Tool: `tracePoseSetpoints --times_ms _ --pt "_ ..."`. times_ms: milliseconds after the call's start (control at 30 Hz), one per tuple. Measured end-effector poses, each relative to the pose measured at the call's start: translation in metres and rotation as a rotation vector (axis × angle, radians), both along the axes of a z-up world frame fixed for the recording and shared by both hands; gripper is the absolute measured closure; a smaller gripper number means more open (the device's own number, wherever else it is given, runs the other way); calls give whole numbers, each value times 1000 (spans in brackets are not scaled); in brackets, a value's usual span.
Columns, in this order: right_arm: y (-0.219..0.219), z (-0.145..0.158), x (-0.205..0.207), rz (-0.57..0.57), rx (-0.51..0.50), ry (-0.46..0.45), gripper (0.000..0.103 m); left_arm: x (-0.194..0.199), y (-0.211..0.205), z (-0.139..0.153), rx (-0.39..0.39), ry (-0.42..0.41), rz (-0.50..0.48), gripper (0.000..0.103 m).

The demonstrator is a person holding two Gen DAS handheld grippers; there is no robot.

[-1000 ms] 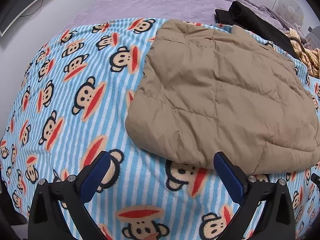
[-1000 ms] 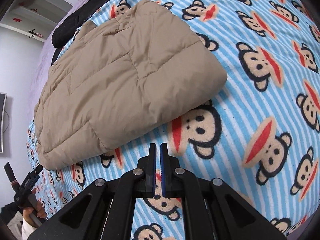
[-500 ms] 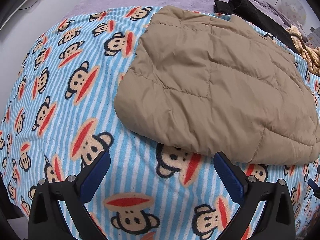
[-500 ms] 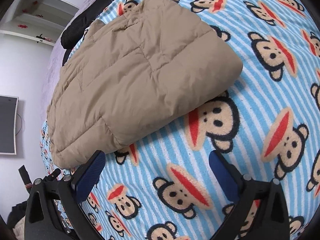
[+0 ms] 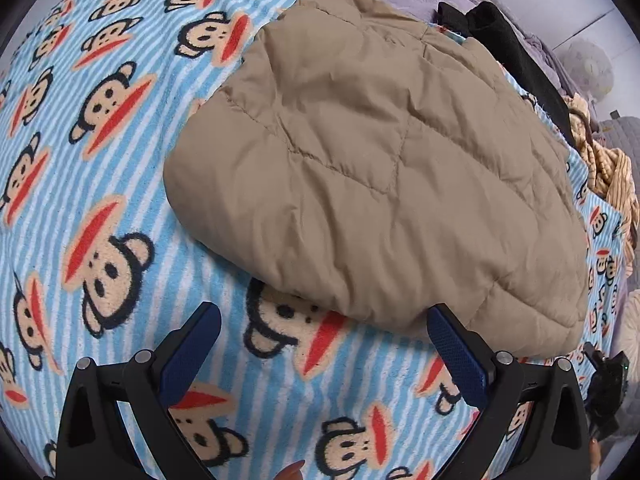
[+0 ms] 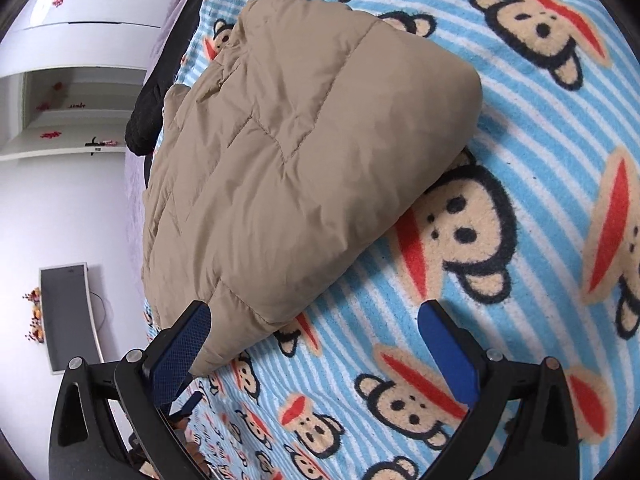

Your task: Fold large clothes

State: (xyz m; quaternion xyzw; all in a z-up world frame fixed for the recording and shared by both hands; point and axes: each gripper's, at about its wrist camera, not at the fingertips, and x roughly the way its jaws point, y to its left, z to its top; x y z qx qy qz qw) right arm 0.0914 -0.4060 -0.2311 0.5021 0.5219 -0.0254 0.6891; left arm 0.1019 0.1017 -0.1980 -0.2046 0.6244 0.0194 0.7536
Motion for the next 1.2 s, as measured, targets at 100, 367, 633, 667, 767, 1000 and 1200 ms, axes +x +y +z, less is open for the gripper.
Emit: tracePoseSetpoints --times_ms 100,367,633,667,767,1000,1200 --pt "-3 -4 5 -30 32 -5 0 3 10 -5 -90 -3 32 0" --pt "4 -15 33 -37 91 -10 0 19 15 -28 -189 17 52 0" --pt "14 -17 62 -46 151 -114 0 30 37 -32 -322 -77 165 0" --pt "14 -16 65 -53 157 -130 0 31 39 -33 -323 -81 169 0" --pt "16 -13 72 -56 156 -156 0 34 38 -36 -266 -56 127 0" --pt "20 -22 87 -17 128 -131 0 44 38 -41 -276 -54 117 0" --pt "13 -36 86 -109 267 -182 0 53 36 -46 -465 -136 187 0"
